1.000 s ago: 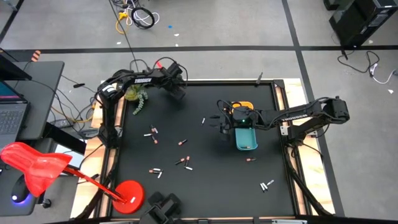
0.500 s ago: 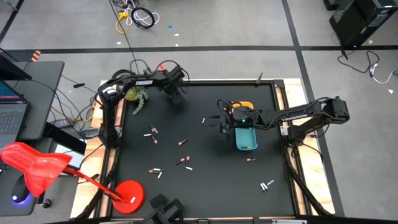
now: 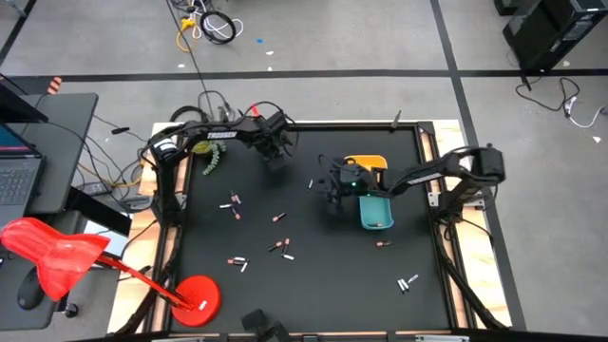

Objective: Sort batteries
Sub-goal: Put the gold black battery into the blue bin

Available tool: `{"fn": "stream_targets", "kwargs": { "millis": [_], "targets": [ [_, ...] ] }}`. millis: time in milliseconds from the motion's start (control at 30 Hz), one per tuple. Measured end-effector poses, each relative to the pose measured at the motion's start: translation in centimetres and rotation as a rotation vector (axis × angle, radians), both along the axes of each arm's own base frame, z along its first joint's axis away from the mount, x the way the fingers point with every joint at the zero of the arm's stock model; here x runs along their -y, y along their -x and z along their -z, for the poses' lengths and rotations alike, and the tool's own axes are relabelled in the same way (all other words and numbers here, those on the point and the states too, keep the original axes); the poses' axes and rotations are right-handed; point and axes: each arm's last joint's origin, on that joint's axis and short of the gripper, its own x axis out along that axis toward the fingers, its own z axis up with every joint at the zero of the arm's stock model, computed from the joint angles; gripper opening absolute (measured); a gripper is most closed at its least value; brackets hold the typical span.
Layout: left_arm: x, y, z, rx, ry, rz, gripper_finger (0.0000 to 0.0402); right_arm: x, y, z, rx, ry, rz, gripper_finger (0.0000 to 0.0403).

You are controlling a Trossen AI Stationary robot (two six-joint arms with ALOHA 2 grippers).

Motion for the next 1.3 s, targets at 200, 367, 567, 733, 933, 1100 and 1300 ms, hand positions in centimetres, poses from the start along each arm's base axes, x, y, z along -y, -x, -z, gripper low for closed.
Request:
{"fn": "stream_targets", "kwargs": {
  "millis": [200, 367, 567, 733, 933, 1100, 1300],
  "targets": [
    [1.5, -1.2, -0.2, 0.031, 0.003, 0.072, 0.0, 1.2, -0.1, 0.8, -0.008, 0.028, 0.035, 0.0196],
    [2.6, -2.5, -0.8, 0.112, 0.041, 0.138, 0.0, 1.4, 0.0, 0.3, -0.008, 0.067, 0.031, 0.021],
    [3.6, -4.7, -3.0, 0.247, 0.068, 0.232, 0.0, 1.5, 0.2, -0.6, -0.032, 0.085, 0.045, 0.0204],
    [5.4, -6.1, -3.8, 0.254, 0.015, 0.372, 0.0, 1.9, 0.0, -1.0, -0.084, 0.172, 0.097, 0.0197],
    [6.8, -6.8, -4.0, 0.261, -0.005, 0.432, 0.0, 1.9, -0.2, -1.3, -0.137, 0.219, 0.093, 0.0197],
    [7.2, -7.2, -4.1, 0.281, -0.021, 0.452, 0.0, 1.8, -0.4, -1.5, -0.118, 0.185, 0.038, 0.0194],
    [7.7, -7.7, -4.3, 0.312, -0.043, 0.479, 0.0, 1.7, -0.4, -1.5, -0.117, 0.178, 0.029, 0.019]
  ]
}}
